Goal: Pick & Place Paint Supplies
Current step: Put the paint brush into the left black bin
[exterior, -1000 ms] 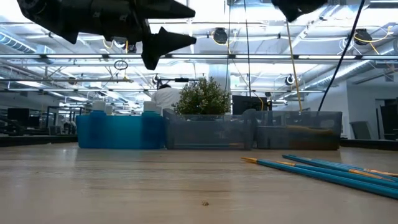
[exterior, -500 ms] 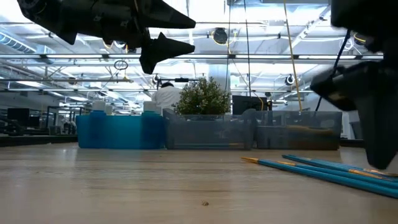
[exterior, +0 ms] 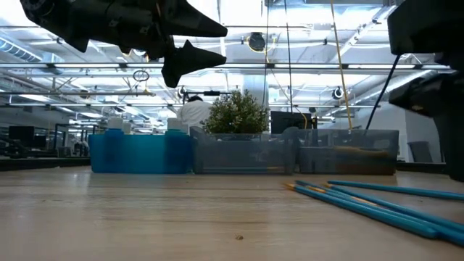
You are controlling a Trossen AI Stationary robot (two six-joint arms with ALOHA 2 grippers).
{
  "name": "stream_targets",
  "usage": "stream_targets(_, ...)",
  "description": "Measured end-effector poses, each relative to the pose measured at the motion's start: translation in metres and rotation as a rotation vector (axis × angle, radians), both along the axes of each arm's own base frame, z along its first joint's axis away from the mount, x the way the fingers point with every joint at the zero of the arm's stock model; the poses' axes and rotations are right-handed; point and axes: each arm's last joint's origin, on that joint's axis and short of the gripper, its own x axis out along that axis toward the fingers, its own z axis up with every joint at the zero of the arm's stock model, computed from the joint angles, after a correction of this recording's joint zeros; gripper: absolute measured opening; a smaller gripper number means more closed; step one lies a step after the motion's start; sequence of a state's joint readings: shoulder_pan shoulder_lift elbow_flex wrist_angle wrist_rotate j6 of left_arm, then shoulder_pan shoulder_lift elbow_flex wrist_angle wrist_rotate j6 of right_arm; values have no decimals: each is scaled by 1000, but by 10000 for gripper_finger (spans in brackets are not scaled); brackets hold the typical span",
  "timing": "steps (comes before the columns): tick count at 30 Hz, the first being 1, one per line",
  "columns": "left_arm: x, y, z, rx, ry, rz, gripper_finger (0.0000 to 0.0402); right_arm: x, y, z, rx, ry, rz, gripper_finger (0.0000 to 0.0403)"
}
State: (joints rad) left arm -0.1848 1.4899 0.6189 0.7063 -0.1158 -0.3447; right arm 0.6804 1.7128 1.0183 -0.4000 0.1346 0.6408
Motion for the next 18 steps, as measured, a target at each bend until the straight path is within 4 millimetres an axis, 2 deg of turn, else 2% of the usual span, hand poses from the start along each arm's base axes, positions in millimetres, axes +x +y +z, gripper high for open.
stream_targets(6,0,0,0,1,0,2,246,-12,-11,16,-45,15,-160,171)
stream_targets(10,0,1,0,3,0,16,246,-14,-11,17,-45,-16,-298,171)
stream_targets(18,0,0,0,3,1,16,246,-14,7,-7,-22,3,-332,171)
